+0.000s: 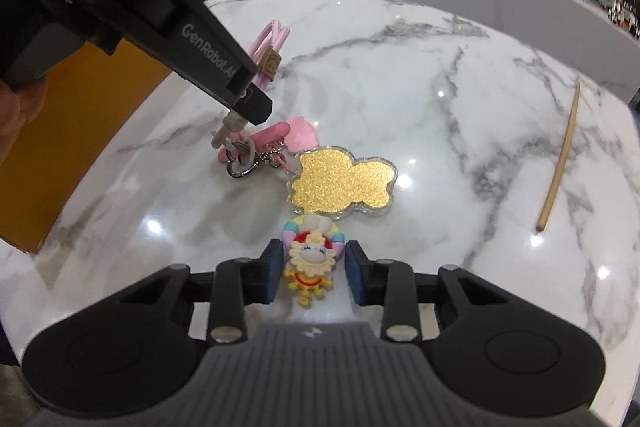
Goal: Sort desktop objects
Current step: 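Grasp the pink lanyard with the left tool while the right tool grasps the lion charm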
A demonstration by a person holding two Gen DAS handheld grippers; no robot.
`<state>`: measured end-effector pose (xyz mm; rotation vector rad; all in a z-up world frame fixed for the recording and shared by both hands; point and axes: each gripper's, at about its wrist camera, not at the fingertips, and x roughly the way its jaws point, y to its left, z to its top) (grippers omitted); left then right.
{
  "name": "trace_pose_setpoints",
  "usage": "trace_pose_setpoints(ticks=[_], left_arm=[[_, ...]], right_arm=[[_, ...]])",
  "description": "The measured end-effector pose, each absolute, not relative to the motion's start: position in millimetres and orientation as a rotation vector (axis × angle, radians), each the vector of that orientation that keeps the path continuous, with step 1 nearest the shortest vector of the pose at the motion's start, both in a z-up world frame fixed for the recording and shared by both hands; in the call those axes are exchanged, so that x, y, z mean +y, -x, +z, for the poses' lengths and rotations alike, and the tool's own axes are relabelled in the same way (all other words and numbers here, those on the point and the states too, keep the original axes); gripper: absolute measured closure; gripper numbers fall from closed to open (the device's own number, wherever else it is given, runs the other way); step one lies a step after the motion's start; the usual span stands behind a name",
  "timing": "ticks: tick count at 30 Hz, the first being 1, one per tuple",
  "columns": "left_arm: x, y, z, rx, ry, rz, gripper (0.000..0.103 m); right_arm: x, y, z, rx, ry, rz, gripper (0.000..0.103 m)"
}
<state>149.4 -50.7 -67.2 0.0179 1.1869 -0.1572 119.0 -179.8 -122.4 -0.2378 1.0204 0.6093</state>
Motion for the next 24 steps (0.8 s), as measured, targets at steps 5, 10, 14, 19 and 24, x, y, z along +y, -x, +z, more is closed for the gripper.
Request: trace_pose_setpoints(ticks=[5,10,14,19,24], left_arm=[[-49,-147,-58,1.174,-0.007,-0.169,0.087],[-48,-140,-44,1.154,0.005,-0.190,0.087],[-47,-133,-28,1.108,0.021,-0.189,0.087],[-48,-124,-4,1.058,0.037,-0.202,0.087],[-44,-115,23,1.009,0.060,-0.211,0.087]], right_arm=[[-187,-121,-111,1.005,0.195,0.597,0.068],[-197,-122,-98,0.971,0.152,0.568,0.068],[-203,-124,-93,0.957,0.130,0.546,0.068],[-209,-123,-84,0.930,0.103,0.517,0.068],[-209,-123,-70,0.899,0.075,0.512,0.068]])
